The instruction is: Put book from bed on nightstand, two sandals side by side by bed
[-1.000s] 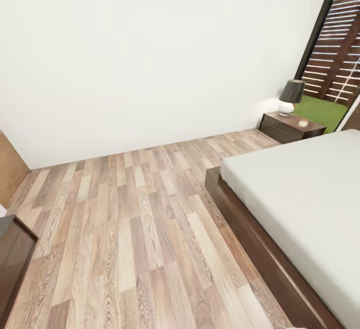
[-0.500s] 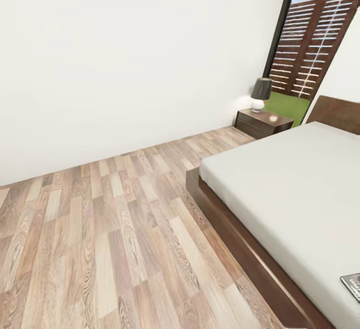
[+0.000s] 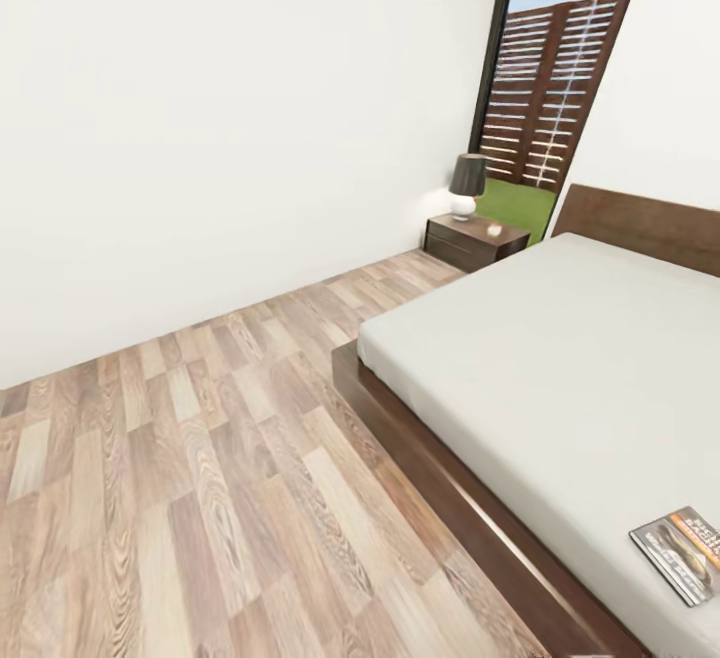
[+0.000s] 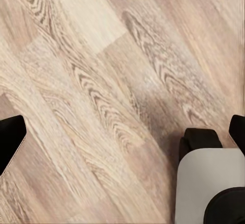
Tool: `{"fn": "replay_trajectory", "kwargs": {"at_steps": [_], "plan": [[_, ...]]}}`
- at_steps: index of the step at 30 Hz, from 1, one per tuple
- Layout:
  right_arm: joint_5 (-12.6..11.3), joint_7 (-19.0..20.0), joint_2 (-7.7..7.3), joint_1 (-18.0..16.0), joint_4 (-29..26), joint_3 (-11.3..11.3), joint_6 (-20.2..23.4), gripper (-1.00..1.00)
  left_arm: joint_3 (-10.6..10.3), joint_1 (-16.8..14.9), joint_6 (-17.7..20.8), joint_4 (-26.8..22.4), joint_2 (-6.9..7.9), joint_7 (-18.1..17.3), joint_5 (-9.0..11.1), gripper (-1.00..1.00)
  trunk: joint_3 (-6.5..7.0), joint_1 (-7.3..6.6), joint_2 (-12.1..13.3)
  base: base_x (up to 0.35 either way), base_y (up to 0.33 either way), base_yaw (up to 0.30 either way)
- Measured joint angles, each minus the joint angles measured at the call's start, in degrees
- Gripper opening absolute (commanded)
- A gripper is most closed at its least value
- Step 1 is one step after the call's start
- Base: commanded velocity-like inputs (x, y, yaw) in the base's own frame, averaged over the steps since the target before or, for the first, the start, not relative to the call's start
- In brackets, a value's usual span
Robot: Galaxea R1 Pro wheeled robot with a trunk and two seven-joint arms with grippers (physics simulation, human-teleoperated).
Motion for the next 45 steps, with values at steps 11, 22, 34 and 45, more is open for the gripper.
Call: {"fn": "replay_trajectory", "kwargs": {"at_steps": [11,22,34,45], "plan": [[0.0,0.0,0.03,0.0,0.0,0.0,0.0,1.0,0.01,0.0,0.0,0.01,0.0,0.0,0.0,1.0,0.0,0.0,0.0,0.147,0.0,-0.295],[0.0,0.0,-0.04,0.0,0.0,0.0,0.0,1.0,0.01,0.0,-0.02,0.01,0.0,0.0,0.0,1.0,0.0,0.0,0.0,0.132,0.0,-0.295],[0.0,0.0,-0.02,0.0,0.0,0.0,0.0,1.0,0.01,0.0,0.0,0.01,-0.01,0.0,-0.01,1.0,0.0,0.0,0.0,0.12,0.0,-0.295],[0.0,0.0,-0.04,0.0,0.0,0.0,0.0,1.0,-0.04,0.0,0.0,0.01,-0.07,0.0,-0.01,1.0,0.0,0.0,0.0,0.118,0.0,-0.295]]}}
